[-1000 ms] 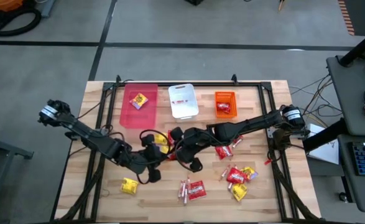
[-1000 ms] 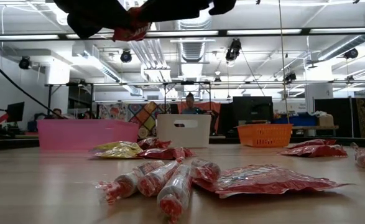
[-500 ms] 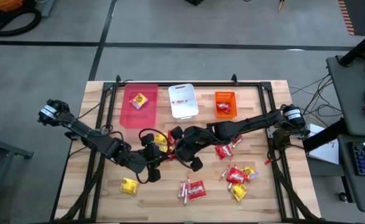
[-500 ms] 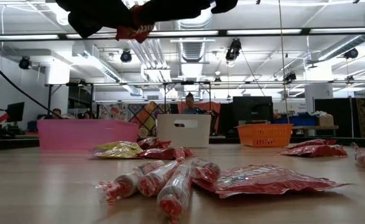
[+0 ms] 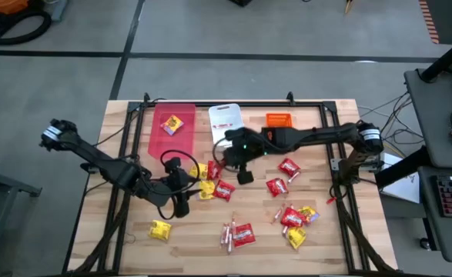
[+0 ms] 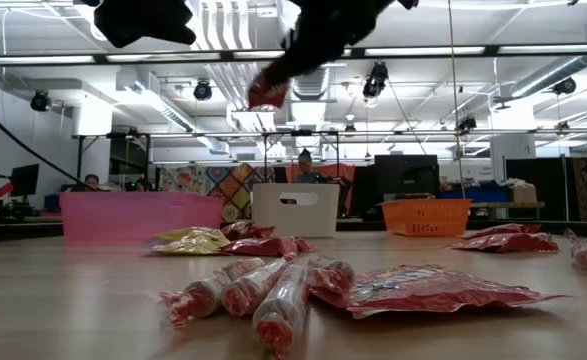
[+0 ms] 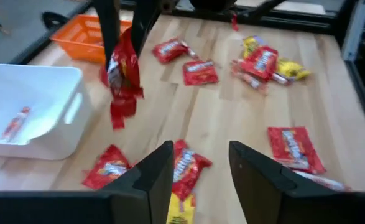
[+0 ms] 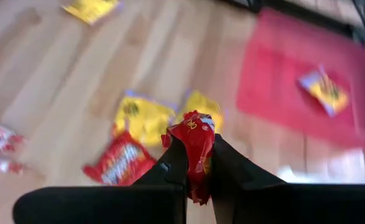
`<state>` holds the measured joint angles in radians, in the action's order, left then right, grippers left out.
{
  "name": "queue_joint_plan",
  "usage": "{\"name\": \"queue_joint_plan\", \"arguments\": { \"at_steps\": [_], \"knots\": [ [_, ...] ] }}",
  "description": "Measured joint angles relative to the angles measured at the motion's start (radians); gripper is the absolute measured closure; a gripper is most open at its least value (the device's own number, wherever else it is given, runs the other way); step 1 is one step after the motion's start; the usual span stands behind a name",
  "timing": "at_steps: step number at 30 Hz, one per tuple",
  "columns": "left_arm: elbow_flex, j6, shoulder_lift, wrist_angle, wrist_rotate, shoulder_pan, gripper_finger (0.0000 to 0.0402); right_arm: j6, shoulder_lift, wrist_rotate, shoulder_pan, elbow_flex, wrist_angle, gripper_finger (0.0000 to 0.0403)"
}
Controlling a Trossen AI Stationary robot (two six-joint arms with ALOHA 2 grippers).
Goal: Sort candy
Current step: Put the red candy into the orange bin
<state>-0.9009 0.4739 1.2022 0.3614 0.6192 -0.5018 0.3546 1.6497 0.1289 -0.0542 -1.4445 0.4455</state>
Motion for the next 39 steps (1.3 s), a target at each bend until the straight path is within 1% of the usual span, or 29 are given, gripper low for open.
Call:
{"name": "queue_joint_plan", "arguments": {
  "at_steps": [3, 5, 9, 13, 18, 20, 25, 29, 33, 39],
  "knots": [
    [0.0, 0.013, -0.032, 0.039, 0.026, 0.0, 0.025, -0.029, -0.016, -0.002, -0.05, 0.0, 0.071, 0.0376],
    [0.0, 0.015, -0.055, 0.066, 0.027, 0.0, 0.024, -0.054, -0.026, -0.032, -0.084, 0.0, 0.13, 0.0376],
    [0.0, 0.018, -0.091, 0.119, 0.028, 0.0, 0.0212, -0.107, -0.051, -0.149, -0.149, 0.0, 0.268, 0.0377],
    [0.0, 0.018, -0.111, 0.159, 0.028, 0.0, 0.019, -0.164, -0.077, -0.239, -0.206, 0.0, 0.413, 0.0371],
    [0.0, 0.028, -0.119, 0.182, 0.028, 0.0, 0.0182, -0.236, -0.087, -0.389, -0.264, 0.0, 0.575, 0.0372],
    [0.0, 0.034, -0.116, 0.182, 0.028, 0.0, 0.0183, -0.286, -0.087, -0.429, -0.303, 0.011, 0.604, 0.0373],
    [0.0, 0.042, -0.1, 0.183, 0.028, 0.0, 0.0187, -0.42, -0.086, -0.446, -0.421, 0.097, 0.573, 0.0374],
    [0.0, 0.047, -0.088, 0.183, 0.028, 0.0, 0.0187, -0.441, -0.086, -0.444, -0.499, 0.208, 0.419, 0.0365],
    [0.0, 0.056, -0.078, 0.182, 0.029, 0.0, 0.0187, -0.441, -0.089, -0.437, -0.536, 0.277, 0.279, 0.0334],
    [0.0, 0.068, -0.054, 0.183, 0.028, 0.0, 0.0187, -0.46, -0.09, -0.436, -0.537, 0.315, 0.244, 0.0278]
  ]
}}
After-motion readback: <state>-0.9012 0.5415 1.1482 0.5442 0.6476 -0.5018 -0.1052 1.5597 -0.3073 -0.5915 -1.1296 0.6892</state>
